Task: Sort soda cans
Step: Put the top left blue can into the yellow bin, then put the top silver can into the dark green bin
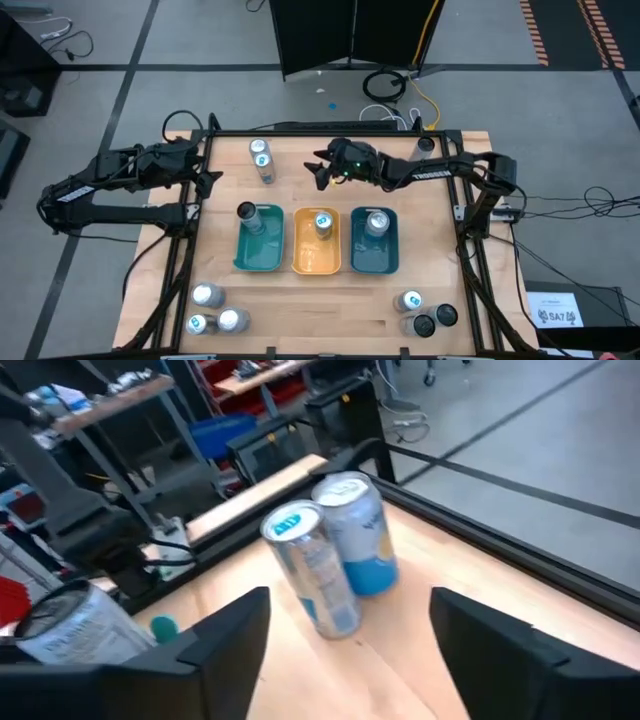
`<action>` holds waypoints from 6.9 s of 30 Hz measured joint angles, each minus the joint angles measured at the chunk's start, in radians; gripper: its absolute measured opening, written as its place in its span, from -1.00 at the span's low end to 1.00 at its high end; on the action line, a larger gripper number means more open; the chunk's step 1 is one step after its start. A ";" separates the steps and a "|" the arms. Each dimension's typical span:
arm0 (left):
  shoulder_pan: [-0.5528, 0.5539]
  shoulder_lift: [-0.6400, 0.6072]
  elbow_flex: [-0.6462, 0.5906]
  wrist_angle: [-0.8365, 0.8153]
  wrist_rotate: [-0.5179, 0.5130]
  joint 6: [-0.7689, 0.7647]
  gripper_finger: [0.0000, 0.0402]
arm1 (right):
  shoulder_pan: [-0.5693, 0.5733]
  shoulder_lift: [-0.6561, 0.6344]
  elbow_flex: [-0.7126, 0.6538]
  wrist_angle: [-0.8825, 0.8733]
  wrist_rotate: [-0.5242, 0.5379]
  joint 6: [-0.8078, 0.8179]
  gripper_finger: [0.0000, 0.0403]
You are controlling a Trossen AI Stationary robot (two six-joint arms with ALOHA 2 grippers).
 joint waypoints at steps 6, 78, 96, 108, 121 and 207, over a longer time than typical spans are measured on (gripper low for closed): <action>0.000 0.000 0.000 -0.002 -0.001 0.000 0.77 | -0.008 0.001 0.000 0.014 0.004 0.003 0.57; -0.002 0.000 0.000 -0.006 0.063 0.000 0.77 | 0.031 0.585 0.953 -0.604 0.050 -0.304 -0.05; -0.002 0.000 0.000 -0.011 0.063 0.002 0.77 | 0.199 0.155 0.841 -1.086 0.239 -0.184 0.00; -0.002 0.000 0.000 -0.011 0.063 0.000 0.77 | 0.300 -0.114 0.274 -0.512 0.286 -0.087 0.01; -0.001 0.000 0.000 0.000 0.068 -0.001 0.77 | 0.327 -0.098 0.265 -0.523 0.195 -0.164 0.01; -0.002 0.000 0.000 -0.005 0.071 0.001 0.77 | 0.132 0.076 0.266 -0.007 0.125 -0.043 0.32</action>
